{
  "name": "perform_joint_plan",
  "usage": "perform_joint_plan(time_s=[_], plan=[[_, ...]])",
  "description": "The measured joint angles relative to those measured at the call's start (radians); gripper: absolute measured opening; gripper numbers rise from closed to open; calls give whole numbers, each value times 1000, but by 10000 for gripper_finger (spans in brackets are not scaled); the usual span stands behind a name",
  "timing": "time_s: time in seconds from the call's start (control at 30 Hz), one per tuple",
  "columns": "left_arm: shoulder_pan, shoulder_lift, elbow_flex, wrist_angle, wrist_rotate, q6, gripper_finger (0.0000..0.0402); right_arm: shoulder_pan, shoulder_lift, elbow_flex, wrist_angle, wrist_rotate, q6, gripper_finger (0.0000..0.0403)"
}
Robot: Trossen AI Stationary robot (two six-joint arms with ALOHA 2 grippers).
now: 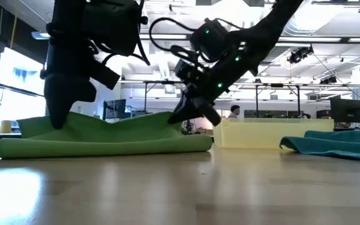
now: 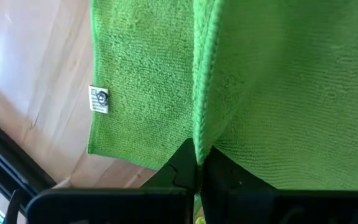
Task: Roll microfiber towels into tight, uniform cylinder then place into a basket
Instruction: Fold the top green microfiber towel
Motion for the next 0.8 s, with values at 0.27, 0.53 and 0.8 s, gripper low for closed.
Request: perform_joint_plan(time_s=[0.27, 0.53, 0.8], plan=[[10, 0, 0, -1, -46, -14, 0, -22, 46, 50, -19, -8, 0, 0], [10, 0, 0, -11, -63, 4, 0, -28, 46, 51, -18, -10, 0, 0], [10, 0, 0, -110, -67, -36, 0, -28, 45, 51, 16, -10, -64, 0]])
